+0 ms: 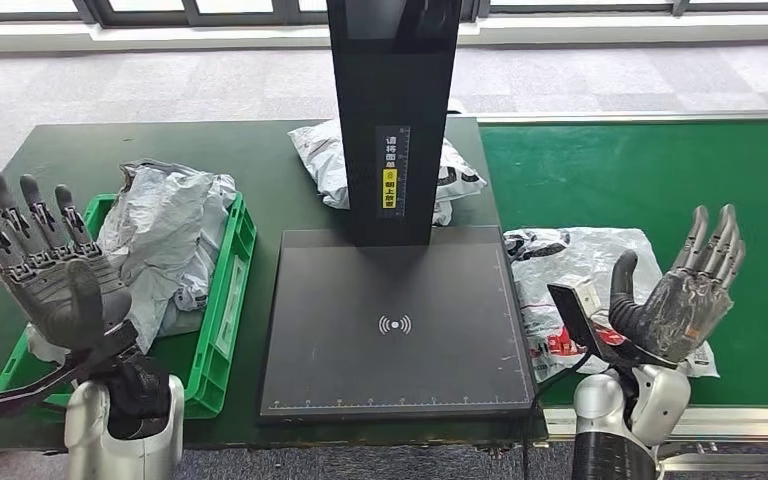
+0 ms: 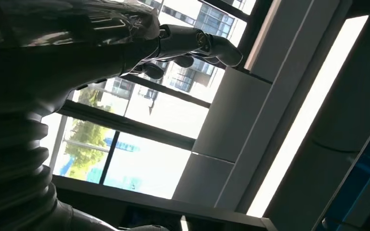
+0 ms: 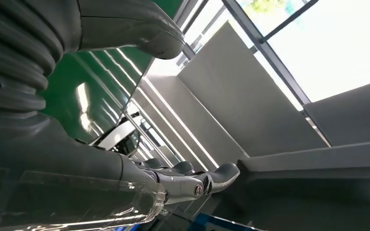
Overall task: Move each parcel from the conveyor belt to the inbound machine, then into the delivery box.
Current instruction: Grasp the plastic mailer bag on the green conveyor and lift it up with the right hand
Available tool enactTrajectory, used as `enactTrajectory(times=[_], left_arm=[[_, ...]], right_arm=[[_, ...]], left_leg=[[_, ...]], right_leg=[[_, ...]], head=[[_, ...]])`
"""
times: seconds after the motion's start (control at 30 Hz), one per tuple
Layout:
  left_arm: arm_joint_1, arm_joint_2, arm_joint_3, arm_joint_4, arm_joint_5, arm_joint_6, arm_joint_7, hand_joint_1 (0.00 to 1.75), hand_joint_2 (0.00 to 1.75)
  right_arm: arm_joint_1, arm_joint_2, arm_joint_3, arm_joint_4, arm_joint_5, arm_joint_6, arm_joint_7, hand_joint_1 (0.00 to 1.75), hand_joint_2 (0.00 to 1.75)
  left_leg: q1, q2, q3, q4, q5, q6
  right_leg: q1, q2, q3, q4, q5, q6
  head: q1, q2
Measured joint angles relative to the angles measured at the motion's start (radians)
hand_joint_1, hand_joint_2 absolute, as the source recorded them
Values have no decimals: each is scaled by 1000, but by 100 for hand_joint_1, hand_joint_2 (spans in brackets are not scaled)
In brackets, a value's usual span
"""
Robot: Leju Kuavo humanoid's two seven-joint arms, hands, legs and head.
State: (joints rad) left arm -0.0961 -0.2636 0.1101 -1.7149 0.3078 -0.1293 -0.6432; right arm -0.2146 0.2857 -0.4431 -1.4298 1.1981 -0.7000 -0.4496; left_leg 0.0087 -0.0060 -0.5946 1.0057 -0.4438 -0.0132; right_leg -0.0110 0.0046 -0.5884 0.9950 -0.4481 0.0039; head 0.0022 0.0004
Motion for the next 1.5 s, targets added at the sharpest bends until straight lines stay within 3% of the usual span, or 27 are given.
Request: enactTrajectory(times=[0.27,0.4,0.47,0.7,0.83,0.97,1.27,1.5], left_arm=[[19,10,-18,-26,2,-19,-2,0,175],[22,13,-34,-53,-29,-178,21,0,175],[19,13,-38,-63,-44,-203,39,0,175],[6,13,-38,-67,-48,-221,56,0,175],[5,13,-38,-67,-54,-234,57,0,175],[3,13,-38,-67,-54,-248,61,0,175],[5,11,-38,-79,-56,-253,70,0,175],[6,11,-37,-83,-66,-267,73,0,175]], right_arm=[[-29,-11,-35,58,30,14,33,0,175],[-94,-79,-35,242,102,56,320,0,175],[-120,-118,-33,345,84,59,392,0,175],[-158,-179,-20,530,59,58,416,0,175],[-171,-196,-18,574,-26,158,419,0,175],[-186,-220,-10,628,-12,257,495,0,175],[-191,-235,15,666,27,304,532,0,175],[-191,-238,25,684,16,423,565,0,175]], left_leg=[[0,0,0,0,0,0],[1,-1,0,0,0,0],[0,-4,0,0,1,1],[0,-5,0,0,1,2],[0,-4,0,0,1,1],[0,-4,-1,0,1,1],[0,-4,-1,0,1,1],[0,-4,-1,0,1,1]], right_leg=[[2,0,0,0,-1,-1],[1,-1,1,0,-1,0],[0,-3,2,0,-1,1],[0,-3,1,0,0,2],[1,-3,1,0,-1,1],[0,-3,1,0,-1,1],[0,-3,1,0,-1,1],[0,-3,1,0,-1,1]], head=[[0,0],[0,0],[0,0],[0,0],[0,0],[0,0],[0,0],[0,0]])
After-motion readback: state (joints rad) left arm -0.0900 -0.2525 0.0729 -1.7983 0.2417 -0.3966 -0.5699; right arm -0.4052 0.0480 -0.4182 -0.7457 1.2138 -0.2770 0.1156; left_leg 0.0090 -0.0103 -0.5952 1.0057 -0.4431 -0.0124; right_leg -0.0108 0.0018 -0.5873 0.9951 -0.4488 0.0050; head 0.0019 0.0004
